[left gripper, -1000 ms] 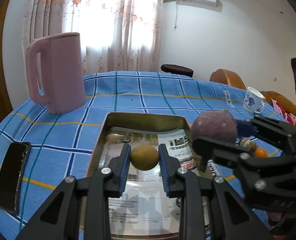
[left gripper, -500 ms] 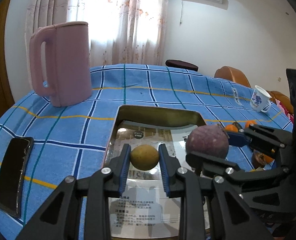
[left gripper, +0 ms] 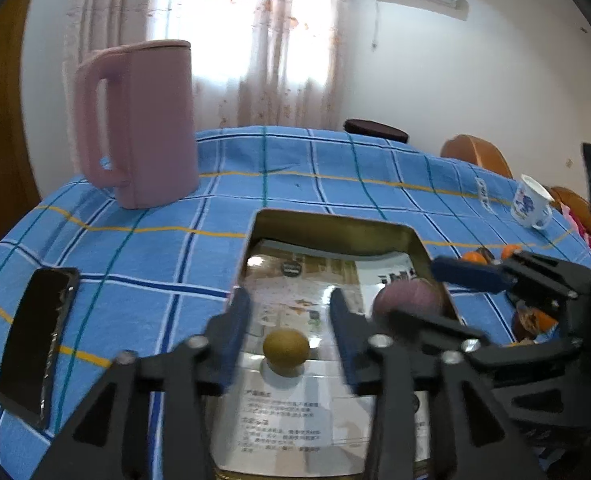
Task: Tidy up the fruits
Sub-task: 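Open the right gripper to drop the purple fruit into the tin, then grasp the striped cylinder with the right gripper while the left grasps the brown mangosteen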
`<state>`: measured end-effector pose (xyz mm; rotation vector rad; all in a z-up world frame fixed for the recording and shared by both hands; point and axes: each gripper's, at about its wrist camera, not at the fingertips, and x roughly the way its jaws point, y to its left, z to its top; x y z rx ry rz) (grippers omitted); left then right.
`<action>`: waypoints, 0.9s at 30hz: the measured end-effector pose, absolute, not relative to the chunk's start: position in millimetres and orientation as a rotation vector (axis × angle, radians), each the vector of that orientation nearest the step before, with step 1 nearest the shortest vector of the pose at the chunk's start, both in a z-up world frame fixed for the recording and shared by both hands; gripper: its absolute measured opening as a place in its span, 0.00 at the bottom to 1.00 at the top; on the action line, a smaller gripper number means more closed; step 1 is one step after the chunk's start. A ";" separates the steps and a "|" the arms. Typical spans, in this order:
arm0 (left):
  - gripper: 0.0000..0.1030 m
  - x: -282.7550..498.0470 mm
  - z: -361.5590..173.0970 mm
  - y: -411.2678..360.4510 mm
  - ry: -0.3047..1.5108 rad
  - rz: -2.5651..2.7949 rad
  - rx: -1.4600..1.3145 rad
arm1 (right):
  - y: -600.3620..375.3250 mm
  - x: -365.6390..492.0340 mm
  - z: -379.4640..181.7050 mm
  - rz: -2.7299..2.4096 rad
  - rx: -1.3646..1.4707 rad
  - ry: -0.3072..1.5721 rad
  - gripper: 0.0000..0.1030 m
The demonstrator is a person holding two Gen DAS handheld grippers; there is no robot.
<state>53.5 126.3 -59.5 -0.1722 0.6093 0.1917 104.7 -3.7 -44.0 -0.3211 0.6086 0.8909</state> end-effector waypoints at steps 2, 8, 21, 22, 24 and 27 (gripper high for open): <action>0.61 46.8 -55.7 127.6 0.587 0.166 -0.197 | -10.5 103.2 -36.4 0.905 -0.289 0.603 0.61; 0.92 22.5 -35.2 102.6 0.484 0.142 -0.178 | -61.3 80.0 -18.3 0.848 -0.293 0.521 0.64; 0.95 29.0 -48.5 14.4 0.522 -0.013 -0.120 | -198.5 61.1 -50.3 0.629 -0.149 0.577 0.65; 0.95 29.9 -49.4 11.7 0.528 -0.009 -0.112 | -194.3 62.3 -53.2 0.640 -0.150 0.582 0.65; 0.95 29.7 -49.4 11.0 0.531 -0.002 -0.109 | -185.3 62.9 -55.6 0.662 -0.156 0.584 0.65; 0.96 28.4 -49.6 14.6 0.533 0.011 -0.118 | -162.6 63.6 -59.8 0.706 -0.200 0.586 0.65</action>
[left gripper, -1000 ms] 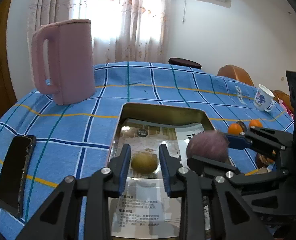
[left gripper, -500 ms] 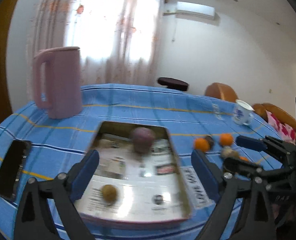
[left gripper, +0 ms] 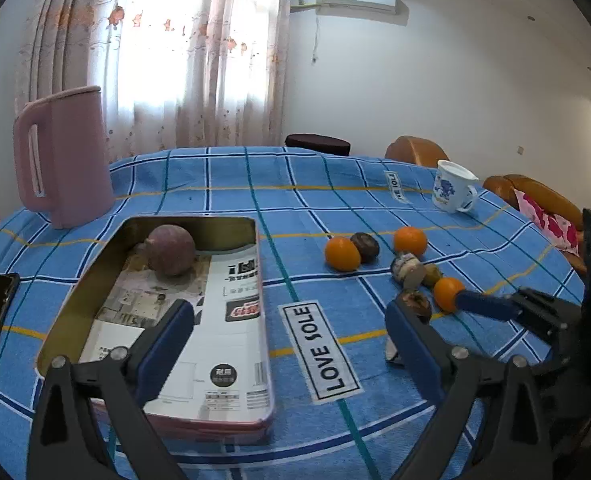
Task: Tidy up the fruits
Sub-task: 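Grasp the striped cylinder with the right gripper while the left grasps the brown mangosteen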
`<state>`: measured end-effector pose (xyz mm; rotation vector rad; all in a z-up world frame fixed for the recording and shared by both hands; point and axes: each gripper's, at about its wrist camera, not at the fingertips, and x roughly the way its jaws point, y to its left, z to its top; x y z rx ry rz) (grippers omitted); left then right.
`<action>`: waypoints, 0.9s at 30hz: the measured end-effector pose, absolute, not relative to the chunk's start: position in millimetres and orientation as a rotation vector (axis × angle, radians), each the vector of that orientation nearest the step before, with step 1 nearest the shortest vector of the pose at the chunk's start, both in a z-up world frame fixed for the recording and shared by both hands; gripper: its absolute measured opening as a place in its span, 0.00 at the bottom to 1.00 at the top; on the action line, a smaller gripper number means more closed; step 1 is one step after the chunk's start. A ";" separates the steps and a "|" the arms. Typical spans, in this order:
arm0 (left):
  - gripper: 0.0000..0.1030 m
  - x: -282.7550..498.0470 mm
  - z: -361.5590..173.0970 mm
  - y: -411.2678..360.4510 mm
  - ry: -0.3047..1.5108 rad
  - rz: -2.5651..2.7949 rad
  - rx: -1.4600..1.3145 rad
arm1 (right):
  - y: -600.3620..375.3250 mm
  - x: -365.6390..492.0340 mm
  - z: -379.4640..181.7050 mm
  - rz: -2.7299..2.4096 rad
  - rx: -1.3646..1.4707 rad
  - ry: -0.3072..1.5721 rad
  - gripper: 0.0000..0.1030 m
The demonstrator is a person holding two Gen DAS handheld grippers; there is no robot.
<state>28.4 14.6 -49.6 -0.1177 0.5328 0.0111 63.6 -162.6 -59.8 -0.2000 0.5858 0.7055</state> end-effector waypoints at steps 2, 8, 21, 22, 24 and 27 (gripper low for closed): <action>0.96 27.2 -50.8 17.7 0.534 0.016 -0.129 | -149.3 62.3 -65.1 0.706 -0.247 0.594 0.65; 0.96 29.7 -54.0 18.7 0.541 0.007 -0.142 | -127.2 73.6 -80.9 0.676 -0.353 0.686 0.46; 0.96 55.1 -47.7 -17.5 0.563 -0.068 -0.079 | -196.1 84.8 -50.3 0.513 -0.178 0.546 0.44; 0.96 60.5 -48.8 -24.2 0.574 -0.079 -0.072 | -204.6 87.2 -49.5 0.500 -0.155 0.549 0.44; 0.96 69.3 -51.9 -34.8 0.594 -0.105 -0.063 | -218.5 93.0 -49.5 0.456 -0.127 0.553 0.44; 0.96 84.2 -58.5 -50.1 0.641 -0.149 -0.068 | -233.5 99.8 -53.3 0.419 -0.094 0.568 0.44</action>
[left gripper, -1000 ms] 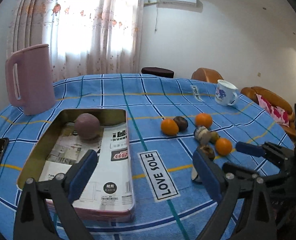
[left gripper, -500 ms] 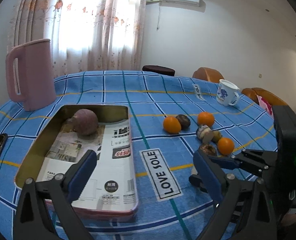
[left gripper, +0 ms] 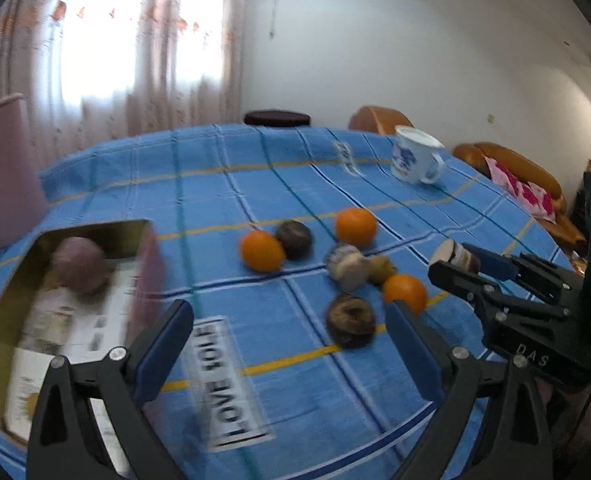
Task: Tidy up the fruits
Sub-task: 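Grasp the striped cylinder with the right gripper while the left grasps the brown mangosteen, then carry the mangosteen into the tin with the left gripper while the right carries the striped cylinder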
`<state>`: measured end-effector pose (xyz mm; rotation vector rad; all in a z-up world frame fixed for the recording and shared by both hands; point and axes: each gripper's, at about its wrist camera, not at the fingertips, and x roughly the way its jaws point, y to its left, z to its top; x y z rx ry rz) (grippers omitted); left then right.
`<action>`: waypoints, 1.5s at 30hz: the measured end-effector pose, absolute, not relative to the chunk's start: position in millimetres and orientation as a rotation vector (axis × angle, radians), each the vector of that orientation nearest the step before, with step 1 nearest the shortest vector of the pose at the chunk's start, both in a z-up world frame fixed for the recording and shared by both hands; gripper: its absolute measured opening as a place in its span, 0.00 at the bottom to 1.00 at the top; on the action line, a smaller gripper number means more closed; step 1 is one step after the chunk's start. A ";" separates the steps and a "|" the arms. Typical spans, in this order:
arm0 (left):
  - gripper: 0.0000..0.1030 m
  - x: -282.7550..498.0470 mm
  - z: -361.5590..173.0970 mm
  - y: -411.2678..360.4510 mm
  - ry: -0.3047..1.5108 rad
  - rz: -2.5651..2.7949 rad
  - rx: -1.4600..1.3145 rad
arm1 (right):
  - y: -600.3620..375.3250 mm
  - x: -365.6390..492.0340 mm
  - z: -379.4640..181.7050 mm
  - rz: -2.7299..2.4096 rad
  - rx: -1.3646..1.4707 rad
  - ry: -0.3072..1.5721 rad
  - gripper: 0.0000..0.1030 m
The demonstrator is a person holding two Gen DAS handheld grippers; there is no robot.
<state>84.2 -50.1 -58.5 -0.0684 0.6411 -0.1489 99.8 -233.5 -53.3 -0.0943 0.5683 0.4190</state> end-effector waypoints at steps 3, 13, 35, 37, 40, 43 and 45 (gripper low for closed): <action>0.92 97.0 -65.0 -62.9 0.686 -0.177 -0.063 | -240.8 103.4 -54.2 0.404 -0.077 0.572 0.44; 0.59 124.2 -87.3 -86.0 0.866 -0.282 -0.079 | -250.3 105.9 -61.2 0.409 -0.046 0.572 0.44; 0.40 89.7 -65.4 -70.7 0.633 -0.240 -0.113 | -252.8 85.8 -53.8 0.456 -0.053 0.442 0.44; 0.40 86.9 -63.4 -70.2 0.611 -0.230 -0.109 | -253.3 84.1 -53.3 0.460 -0.053 0.430 0.44; 0.40 82.0 -60.8 -70.7 0.581 -0.219 -0.100 | -253.2 81.2 -52.7 0.462 -0.057 0.412 0.44; 0.40 77.6 -58.3 -72.0 0.551 -0.211 -0.090 | -253.0 77.9 -52.1 0.467 -0.063 0.393 0.44; 0.40 74.8 -57.5 -71.8 0.536 -0.205 -0.086 | -253.1 77.4 -51.8 0.468 -0.065 0.387 0.44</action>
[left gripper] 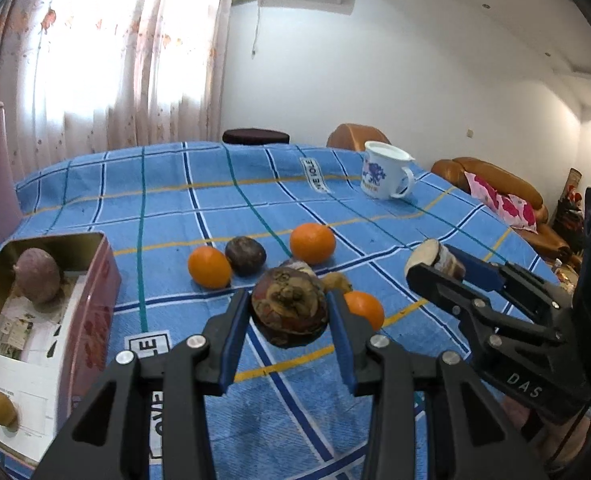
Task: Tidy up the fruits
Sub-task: 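Carry the mangosteen into the tin with the left gripper while the right carries the striped cylinder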
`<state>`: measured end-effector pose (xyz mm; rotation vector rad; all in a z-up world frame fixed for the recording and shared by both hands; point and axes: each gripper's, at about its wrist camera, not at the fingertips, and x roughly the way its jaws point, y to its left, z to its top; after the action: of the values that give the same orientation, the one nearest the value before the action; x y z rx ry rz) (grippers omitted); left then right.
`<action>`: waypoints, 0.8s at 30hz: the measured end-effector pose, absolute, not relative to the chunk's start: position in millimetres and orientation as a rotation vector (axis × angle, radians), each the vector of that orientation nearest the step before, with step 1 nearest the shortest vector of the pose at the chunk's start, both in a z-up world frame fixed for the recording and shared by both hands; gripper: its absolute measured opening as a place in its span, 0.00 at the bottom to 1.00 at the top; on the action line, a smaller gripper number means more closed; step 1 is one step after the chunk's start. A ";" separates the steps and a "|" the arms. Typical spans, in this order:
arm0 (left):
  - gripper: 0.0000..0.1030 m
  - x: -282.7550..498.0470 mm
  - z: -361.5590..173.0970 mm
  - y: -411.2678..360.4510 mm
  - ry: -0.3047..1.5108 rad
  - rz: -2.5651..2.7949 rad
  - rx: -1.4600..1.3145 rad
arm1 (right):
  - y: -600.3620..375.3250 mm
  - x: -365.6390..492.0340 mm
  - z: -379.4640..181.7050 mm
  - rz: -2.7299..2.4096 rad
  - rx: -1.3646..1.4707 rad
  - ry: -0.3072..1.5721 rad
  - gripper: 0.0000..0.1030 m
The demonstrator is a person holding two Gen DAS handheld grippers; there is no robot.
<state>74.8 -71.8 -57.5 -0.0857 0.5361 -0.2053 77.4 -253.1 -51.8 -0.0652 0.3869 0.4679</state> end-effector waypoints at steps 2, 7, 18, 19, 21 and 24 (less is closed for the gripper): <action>0.40 72.6 -56.3 -71.8 0.520 -0.201 -0.083 | -253.7 76.4 -51.3 0.469 -0.066 0.379 0.44; 0.40 68.9 -54.5 -71.2 0.496 -0.193 -0.083 | -253.9 73.6 -50.4 0.474 -0.073 0.357 0.44; 0.40 61.4 -51.3 -72.4 0.447 -0.174 -0.073 | -254.5 66.5 -48.9 0.480 -0.080 0.316 0.44; 0.40 59.6 -51.2 -73.0 0.443 -0.173 -0.069 | -254.7 65.3 -49.2 0.480 -0.081 0.314 0.44; 0.40 58.4 -50.7 -73.4 0.436 -0.169 -0.064 | -254.6 63.3 -48.7 0.480 -0.082 0.304 0.44; 0.40 57.5 -50.7 -72.9 0.429 -0.165 -0.061 | -254.4 60.0 -48.2 0.481 -0.084 0.287 0.44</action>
<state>57.5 -72.9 -50.7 -0.0612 0.4294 -0.1646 60.0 -254.4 -48.2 -0.0845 0.2873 0.4813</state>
